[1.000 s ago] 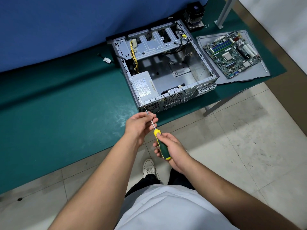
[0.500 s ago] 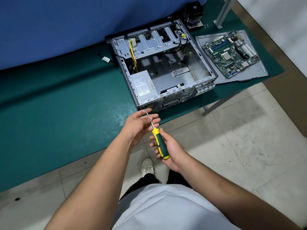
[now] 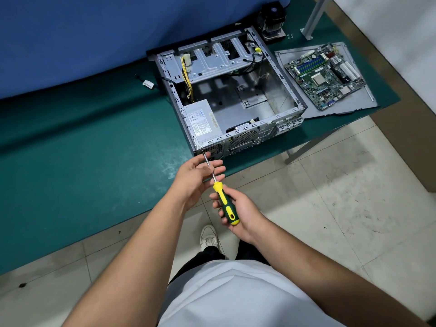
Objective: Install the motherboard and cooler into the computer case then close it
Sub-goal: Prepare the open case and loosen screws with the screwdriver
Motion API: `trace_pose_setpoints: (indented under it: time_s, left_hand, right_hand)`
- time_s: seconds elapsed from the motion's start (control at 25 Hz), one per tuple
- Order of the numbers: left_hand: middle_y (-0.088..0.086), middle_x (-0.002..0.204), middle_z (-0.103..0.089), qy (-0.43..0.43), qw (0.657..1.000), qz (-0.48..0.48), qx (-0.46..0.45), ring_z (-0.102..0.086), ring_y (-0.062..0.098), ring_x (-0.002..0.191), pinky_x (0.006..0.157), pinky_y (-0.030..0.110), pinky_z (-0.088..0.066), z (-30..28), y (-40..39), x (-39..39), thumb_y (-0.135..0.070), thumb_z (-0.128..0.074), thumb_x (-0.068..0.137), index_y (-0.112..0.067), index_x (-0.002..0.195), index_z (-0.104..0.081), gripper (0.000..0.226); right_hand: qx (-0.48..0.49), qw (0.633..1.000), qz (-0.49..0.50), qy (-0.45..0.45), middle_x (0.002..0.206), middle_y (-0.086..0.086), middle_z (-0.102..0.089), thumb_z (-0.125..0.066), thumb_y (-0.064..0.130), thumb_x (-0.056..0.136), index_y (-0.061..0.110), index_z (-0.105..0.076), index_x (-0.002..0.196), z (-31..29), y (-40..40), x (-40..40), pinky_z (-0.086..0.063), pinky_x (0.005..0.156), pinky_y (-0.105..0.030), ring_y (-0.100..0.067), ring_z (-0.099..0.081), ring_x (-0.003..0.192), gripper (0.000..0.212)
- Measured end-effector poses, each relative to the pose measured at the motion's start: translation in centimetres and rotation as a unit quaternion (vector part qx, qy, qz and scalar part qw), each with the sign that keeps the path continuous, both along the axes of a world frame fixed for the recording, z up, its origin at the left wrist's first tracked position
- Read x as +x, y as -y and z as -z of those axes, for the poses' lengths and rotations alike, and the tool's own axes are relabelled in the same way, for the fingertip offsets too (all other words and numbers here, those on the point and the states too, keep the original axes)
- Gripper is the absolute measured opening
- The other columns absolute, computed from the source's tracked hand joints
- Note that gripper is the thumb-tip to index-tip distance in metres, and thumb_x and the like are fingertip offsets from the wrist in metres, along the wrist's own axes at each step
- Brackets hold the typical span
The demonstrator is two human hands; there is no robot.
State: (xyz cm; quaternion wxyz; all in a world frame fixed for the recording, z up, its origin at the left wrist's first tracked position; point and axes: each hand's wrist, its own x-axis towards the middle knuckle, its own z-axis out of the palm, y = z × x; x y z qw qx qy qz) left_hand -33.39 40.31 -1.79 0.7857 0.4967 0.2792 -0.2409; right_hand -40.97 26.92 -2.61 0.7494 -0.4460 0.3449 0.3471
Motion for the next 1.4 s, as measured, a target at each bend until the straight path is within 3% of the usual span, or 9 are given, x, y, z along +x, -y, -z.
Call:
trace_pose_setpoints:
  time_s: [0.08, 0.24, 0.32, 0.48, 0.6, 0.72, 0.96, 1.16, 1.4]
  left_hand:
    - [0.016, 0.098, -0.078, -0.002, 0.999, -0.022, 0.027, -0.077, 0.026, 0.086, 0.07, 0.035, -0.064, 0.0, -0.2, 0.0, 0.014, -0.061, 0.093, -0.006, 0.122, -0.058, 0.036]
    - [0.004, 0.075, -0.071, 0.016, 0.989, -0.042, 0.14, -0.072, 0.019, 0.07, 0.063, 0.032, -0.061, 0.2, 1.1, -0.1, 0.003, -0.08, 0.084, -0.011, 0.116, -0.058, 0.042]
    - [0.005, 0.078, -0.068, 0.018, 0.991, -0.051, 0.12, -0.07, 0.02, 0.072, 0.064, 0.032, -0.061, 0.2, 1.3, -0.2, -0.002, -0.077, 0.088, -0.013, 0.115, -0.056, 0.035]
    - [0.012, 0.101, -0.078, 0.005, 0.999, -0.038, 0.01, -0.077, 0.025, 0.087, 0.068, 0.032, -0.062, 0.0, 0.2, -0.2, 0.009, -0.056, 0.097, -0.016, 0.12, -0.054, 0.034]
    - [0.012, 0.096, -0.079, 0.008, 0.999, -0.04, 0.008, -0.077, 0.026, 0.081, 0.065, 0.034, -0.064, -0.1, 0.0, -0.2, 0.016, -0.055, 0.094, -0.013, 0.127, -0.05, 0.044]
    - [0.01, 0.087, -0.076, -0.002, 0.997, -0.061, 0.053, -0.075, 0.025, 0.072, 0.066, 0.036, -0.065, -0.1, 0.5, -0.2, 0.016, -0.066, 0.089, -0.011, 0.131, -0.053, 0.052]
    - [0.009, 0.089, -0.072, 0.003, 0.992, -0.058, 0.109, -0.073, 0.018, 0.07, 0.065, 0.035, -0.063, -0.3, 1.1, -0.1, 0.001, -0.077, 0.087, -0.012, 0.131, -0.056, 0.05]
    - [0.014, 0.102, -0.076, -0.003, 0.996, -0.049, 0.069, -0.076, 0.022, 0.08, 0.069, 0.039, -0.064, -0.5, 0.9, 0.0, 0.014, -0.057, 0.093, -0.011, 0.134, -0.046, 0.049]
    - [0.008, 0.085, -0.073, 0.005, 0.993, -0.066, 0.098, -0.076, 0.019, 0.072, 0.054, 0.027, -0.058, -0.7, 1.0, -0.4, 0.01, -0.071, 0.088, -0.012, 0.132, -0.053, 0.052]
  right_hand:
    - [-0.049, 0.997, -0.01, 0.061, 0.081, -0.002, -0.064, -0.066, 0.037, 0.098, 0.017, -0.064, 0.098, 0.2, -0.6, -0.3, -0.042, 0.045, -0.023, -0.013, -0.055, 0.052, 0.02]
    - [-0.172, 0.974, -0.014, 0.15, 0.088, -0.005, -0.061, -0.075, 0.019, 0.093, 0.013, -0.048, 0.103, 0.7, -1.5, -0.8, -0.045, 0.048, -0.025, -0.01, -0.055, 0.052, 0.03]
    - [-0.16, 0.981, 0.015, 0.113, 0.078, -0.005, -0.063, -0.071, 0.03, 0.096, 0.013, -0.059, 0.095, 0.4, -1.1, -0.4, -0.039, 0.045, -0.023, -0.01, -0.053, 0.05, 0.021]
    - [-0.032, 0.999, 0.008, 0.009, 0.069, 0.0, -0.065, -0.054, 0.05, 0.101, 0.019, -0.077, 0.074, -0.4, 0.2, 0.6, -0.035, 0.042, -0.021, -0.01, -0.05, 0.05, 0.047]
    - [-0.112, 0.99, -0.001, 0.086, 0.082, -0.002, -0.067, -0.069, 0.043, 0.095, 0.017, -0.065, 0.096, 0.0, -0.1, 0.4, -0.039, 0.042, -0.023, -0.011, -0.054, 0.05, 0.026]
    - [-0.196, 0.97, 0.014, 0.144, 0.084, -0.007, -0.064, -0.08, 0.024, 0.089, 0.012, -0.056, 0.096, 0.6, -0.3, -0.1, -0.047, 0.046, -0.027, -0.011, -0.057, 0.052, 0.027]
    - [-0.034, 0.999, 0.019, 0.015, 0.07, -0.001, -0.064, -0.057, 0.047, 0.101, 0.016, -0.077, 0.084, -0.1, 0.4, 0.3, -0.038, 0.043, -0.021, -0.01, -0.05, 0.049, 0.04]
    - [-0.235, 0.959, -0.019, 0.158, 0.076, -0.003, -0.063, -0.078, 0.034, 0.09, 0.014, -0.056, 0.093, 0.5, -0.4, 0.3, -0.041, 0.042, -0.024, -0.011, -0.055, 0.047, 0.029]
    - [-0.061, 0.996, 0.018, 0.06, 0.064, -0.001, -0.058, -0.061, 0.043, 0.1, 0.012, -0.072, 0.084, -0.4, 0.0, 0.7, -0.038, 0.04, -0.022, -0.011, -0.049, 0.047, 0.036]
